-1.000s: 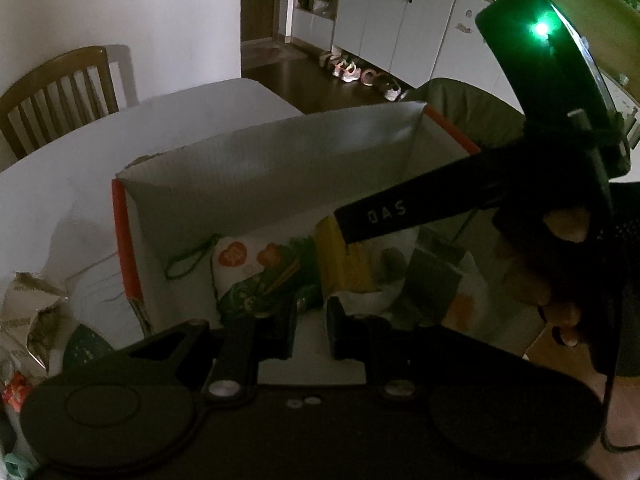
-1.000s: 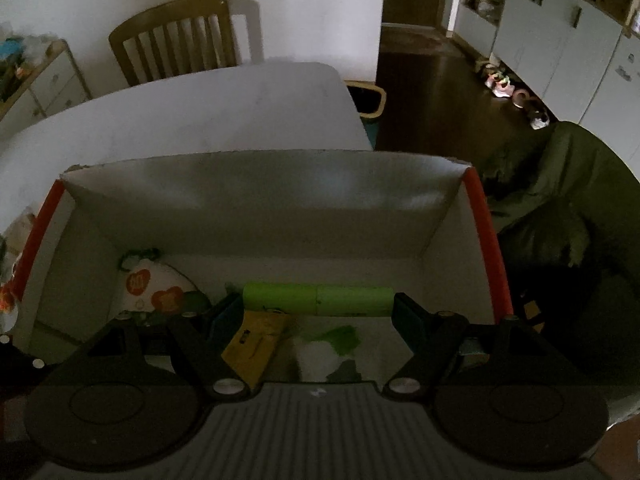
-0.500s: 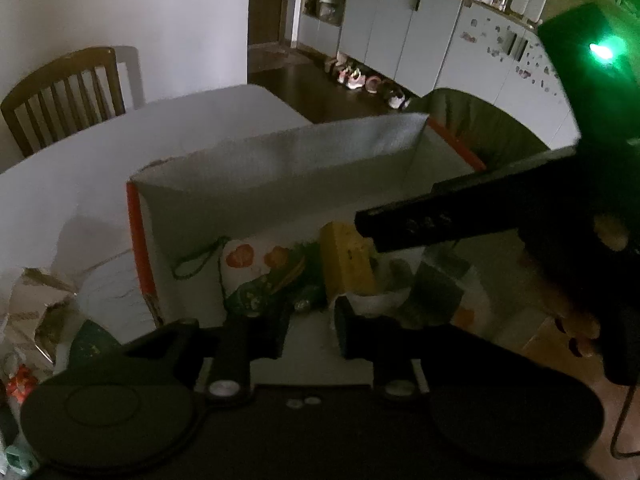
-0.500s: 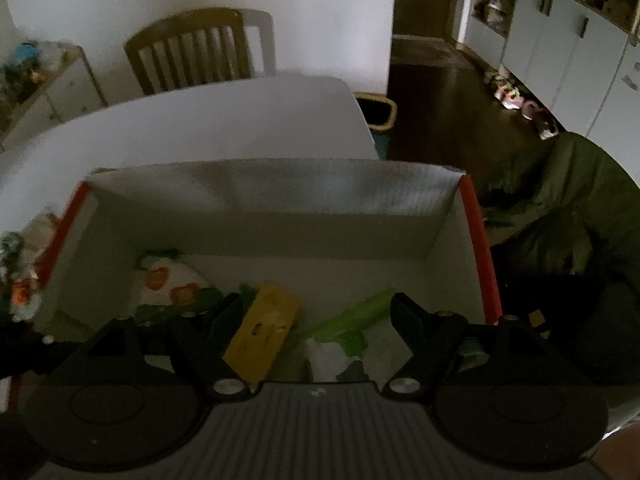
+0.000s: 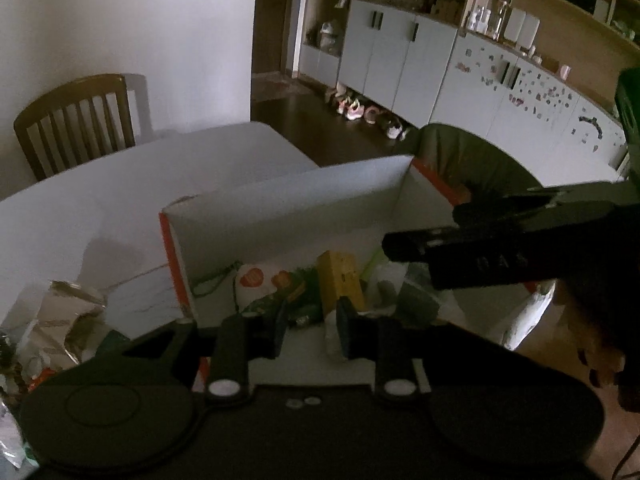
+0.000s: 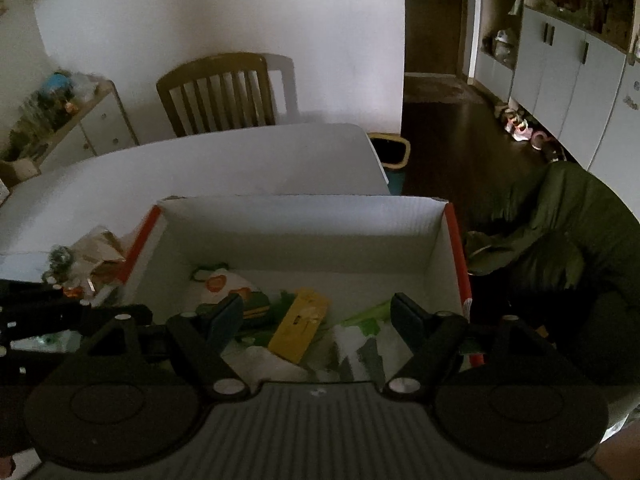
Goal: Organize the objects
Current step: 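Open the left tool to drop the cylinder while the right tool releases the tube, then return both tools from the shoebox to the items on the table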
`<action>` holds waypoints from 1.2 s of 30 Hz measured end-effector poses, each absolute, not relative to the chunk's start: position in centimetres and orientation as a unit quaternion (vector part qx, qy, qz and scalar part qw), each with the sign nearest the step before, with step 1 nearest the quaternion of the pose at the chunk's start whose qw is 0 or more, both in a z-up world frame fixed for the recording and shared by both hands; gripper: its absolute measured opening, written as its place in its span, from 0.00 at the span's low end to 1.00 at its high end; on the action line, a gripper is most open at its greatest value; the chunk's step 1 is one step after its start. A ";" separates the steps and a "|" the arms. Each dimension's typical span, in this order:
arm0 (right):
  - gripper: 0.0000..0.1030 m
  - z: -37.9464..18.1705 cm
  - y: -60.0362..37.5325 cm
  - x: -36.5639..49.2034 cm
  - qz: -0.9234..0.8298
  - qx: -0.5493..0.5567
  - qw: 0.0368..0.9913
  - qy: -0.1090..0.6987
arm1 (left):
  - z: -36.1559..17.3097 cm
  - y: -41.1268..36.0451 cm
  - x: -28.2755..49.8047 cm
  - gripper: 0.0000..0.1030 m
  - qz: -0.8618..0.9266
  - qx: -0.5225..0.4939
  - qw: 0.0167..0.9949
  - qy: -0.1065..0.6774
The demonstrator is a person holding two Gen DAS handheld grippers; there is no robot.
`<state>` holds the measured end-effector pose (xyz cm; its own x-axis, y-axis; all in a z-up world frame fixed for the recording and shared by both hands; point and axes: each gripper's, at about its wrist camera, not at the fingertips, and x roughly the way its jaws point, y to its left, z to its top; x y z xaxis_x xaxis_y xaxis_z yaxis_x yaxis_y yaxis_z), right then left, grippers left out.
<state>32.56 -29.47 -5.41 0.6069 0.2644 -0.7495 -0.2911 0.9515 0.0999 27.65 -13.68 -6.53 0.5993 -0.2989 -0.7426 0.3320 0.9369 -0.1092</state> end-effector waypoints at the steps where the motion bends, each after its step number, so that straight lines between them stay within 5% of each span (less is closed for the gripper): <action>1: 0.78 -5.0 -29.5 32.1 0.157 -0.013 0.897 0.412 | -6.2 -13.5 27.4 0.25 -0.177 0.018 0.895 0.408; 11: 0.78 -2.0 -28.1 27.1 0.182 -0.028 0.919 0.348 | -3.6 -10.9 24.6 0.29 -0.171 0.010 0.913 0.369; 15: 0.78 -1.0 -27.2 25.3 0.194 -0.030 0.924 0.329 | -2.7 -9.4 23.4 0.47 -0.163 0.003 0.921 0.355; 36: 0.82 0.6 -20.1 20.3 0.225 -0.006 0.924 0.310 | -0.6 1.2 18.9 0.89 -0.125 -0.013 0.942 0.310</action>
<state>20.31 -20.14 0.59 0.7070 0.4124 -0.5746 -0.4196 0.8985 0.1286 18.85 1.20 -0.58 0.7766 -0.2446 -0.5806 0.2281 0.9682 -0.1028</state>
